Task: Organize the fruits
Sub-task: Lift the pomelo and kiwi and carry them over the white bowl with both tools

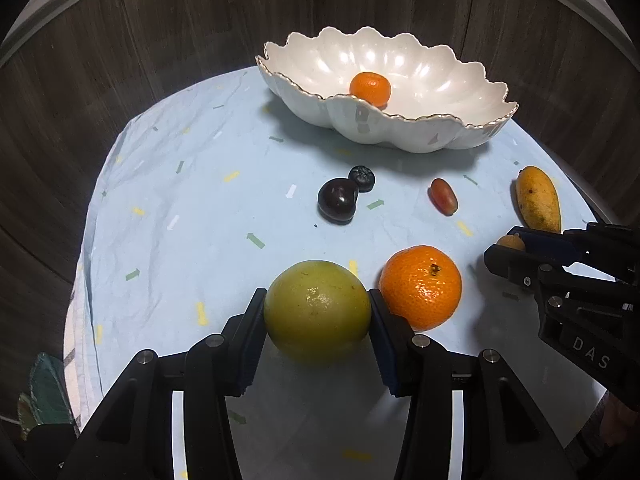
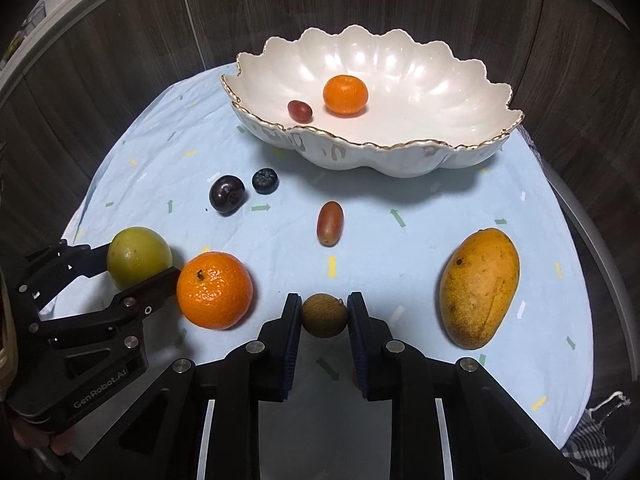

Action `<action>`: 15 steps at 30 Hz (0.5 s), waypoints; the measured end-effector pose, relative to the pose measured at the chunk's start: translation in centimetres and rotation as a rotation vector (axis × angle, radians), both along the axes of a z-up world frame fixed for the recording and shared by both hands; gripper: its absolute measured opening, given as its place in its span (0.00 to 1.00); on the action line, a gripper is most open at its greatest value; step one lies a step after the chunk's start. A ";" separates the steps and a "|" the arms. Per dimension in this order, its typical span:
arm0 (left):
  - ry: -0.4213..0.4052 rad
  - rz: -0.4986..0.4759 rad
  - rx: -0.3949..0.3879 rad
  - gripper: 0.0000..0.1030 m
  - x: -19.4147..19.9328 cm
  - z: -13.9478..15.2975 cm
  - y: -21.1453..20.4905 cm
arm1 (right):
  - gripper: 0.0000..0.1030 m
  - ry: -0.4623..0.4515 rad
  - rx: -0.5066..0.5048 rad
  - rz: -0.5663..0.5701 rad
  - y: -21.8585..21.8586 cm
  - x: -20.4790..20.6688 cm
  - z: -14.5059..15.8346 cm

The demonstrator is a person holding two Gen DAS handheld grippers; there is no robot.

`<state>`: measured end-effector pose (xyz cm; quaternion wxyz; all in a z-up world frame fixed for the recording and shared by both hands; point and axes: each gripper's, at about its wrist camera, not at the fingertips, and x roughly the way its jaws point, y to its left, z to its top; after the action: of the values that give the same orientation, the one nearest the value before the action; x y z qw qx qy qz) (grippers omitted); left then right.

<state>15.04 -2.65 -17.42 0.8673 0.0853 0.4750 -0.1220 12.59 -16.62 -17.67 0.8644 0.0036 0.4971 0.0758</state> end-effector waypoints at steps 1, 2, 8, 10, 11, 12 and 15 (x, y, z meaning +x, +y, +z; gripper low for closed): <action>-0.002 0.000 -0.002 0.46 -0.1 0.1 0.0 | 0.24 -0.003 0.001 -0.001 -0.1 -0.1 0.1; -0.005 0.000 -0.002 0.46 -0.2 0.3 0.0 | 0.24 -0.006 0.003 -0.002 -0.1 -0.1 0.3; -0.028 0.002 -0.005 0.46 -0.6 1.5 -0.2 | 0.24 -0.024 0.013 -0.006 -0.4 -0.4 1.2; -0.034 0.003 -0.010 0.46 -0.7 1.8 -0.2 | 0.24 -0.030 0.017 -0.007 -0.4 -0.4 1.5; -0.036 0.003 -0.011 0.46 -0.7 2.0 -0.2 | 0.24 -0.033 0.019 -0.008 -0.4 -0.4 1.7; -0.038 0.004 -0.011 0.46 -0.7 2.1 -0.2 | 0.24 -0.036 0.021 -0.008 -0.5 -0.4 1.8; -0.046 0.005 -0.016 0.46 -0.8 2.6 -0.2 | 0.24 -0.048 0.028 -0.008 -0.6 -0.5 2.4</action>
<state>14.22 -2.88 -14.78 0.8789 0.0802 0.4541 -0.1218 12.05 -17.19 -15.24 0.8763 0.0161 0.4749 0.0794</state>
